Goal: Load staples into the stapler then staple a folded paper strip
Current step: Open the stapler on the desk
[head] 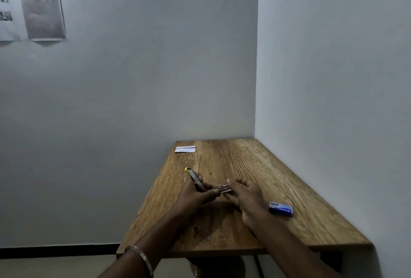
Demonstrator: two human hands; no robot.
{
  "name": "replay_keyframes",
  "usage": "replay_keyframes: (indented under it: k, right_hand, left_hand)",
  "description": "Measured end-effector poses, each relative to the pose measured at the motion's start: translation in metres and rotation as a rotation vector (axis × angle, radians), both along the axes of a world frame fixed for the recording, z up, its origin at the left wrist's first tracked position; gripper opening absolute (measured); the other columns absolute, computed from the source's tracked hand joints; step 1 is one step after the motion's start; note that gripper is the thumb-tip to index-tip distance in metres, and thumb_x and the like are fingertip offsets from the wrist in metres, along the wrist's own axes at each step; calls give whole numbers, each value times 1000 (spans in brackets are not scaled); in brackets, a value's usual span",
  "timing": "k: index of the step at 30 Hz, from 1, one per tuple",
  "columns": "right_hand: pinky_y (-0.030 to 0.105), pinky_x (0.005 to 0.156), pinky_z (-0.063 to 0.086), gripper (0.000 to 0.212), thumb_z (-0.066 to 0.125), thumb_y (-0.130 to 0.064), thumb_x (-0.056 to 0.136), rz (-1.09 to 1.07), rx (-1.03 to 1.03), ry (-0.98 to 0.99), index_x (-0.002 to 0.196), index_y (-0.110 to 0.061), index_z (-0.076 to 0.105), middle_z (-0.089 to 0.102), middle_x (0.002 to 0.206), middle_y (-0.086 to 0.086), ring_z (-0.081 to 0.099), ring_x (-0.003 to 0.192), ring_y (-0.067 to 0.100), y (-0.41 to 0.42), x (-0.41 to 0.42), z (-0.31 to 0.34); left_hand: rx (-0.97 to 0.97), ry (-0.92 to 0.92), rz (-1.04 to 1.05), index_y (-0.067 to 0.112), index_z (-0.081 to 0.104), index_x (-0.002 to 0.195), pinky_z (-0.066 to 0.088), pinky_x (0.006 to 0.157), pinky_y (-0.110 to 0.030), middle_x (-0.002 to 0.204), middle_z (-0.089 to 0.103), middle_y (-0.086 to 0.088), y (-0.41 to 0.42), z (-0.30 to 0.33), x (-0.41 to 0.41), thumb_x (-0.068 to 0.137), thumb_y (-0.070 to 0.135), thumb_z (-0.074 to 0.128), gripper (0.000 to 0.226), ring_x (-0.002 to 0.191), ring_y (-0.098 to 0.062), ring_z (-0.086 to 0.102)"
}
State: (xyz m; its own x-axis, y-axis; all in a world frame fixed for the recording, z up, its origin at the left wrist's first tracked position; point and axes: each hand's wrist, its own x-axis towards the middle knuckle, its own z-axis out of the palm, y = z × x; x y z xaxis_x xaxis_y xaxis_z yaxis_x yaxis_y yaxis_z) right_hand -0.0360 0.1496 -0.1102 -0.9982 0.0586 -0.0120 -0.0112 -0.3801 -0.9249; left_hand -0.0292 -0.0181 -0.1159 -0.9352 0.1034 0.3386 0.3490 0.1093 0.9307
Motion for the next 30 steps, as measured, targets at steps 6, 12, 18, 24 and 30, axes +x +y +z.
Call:
replay_keyframes:
  k: [6,12,18,24,30]
  right_hand:
    - [29,73,61,39,71,-1,87,-40,7,-6,123,-2,55,66,112,20,73,92,24,0,-2,-1]
    - [28,70,61,25,68,1,88,-83,-55,-13,107,-10,58,66,109,16,71,92,21,3,-6,-3]
    - [28,74,60,19,66,0,90,-134,51,17,109,-2,63,67,103,14,70,92,20,2,-7,-5]
    - [21,64,58,16,67,1,89,-155,231,102,95,-13,66,64,102,8,68,92,18,-2,-6,-7]
    - [40,85,58,12,72,-10,89,-290,638,169,100,-12,74,71,102,5,68,93,18,-6,-8,-9]
  left_hand:
    - [10,-20,2,-3,48,111,57,69,-19,98,77,-9,-1,-1,0,81,13,78,45,92,-21,74]
    - [315,-188,155,16,40,122,60,70,-28,107,69,-15,-5,-1,-1,76,10,80,62,88,-22,75]
    - [242,-150,399,17,52,118,61,74,-31,105,65,-9,-11,-4,-3,79,11,78,48,91,-22,71]
    - [-403,46,414,25,72,91,57,69,-18,87,73,7,-24,-7,1,75,26,82,20,81,-2,69]
    - [-599,71,390,30,78,89,49,66,-14,84,71,16,-32,-7,5,76,32,81,14,81,1,63]
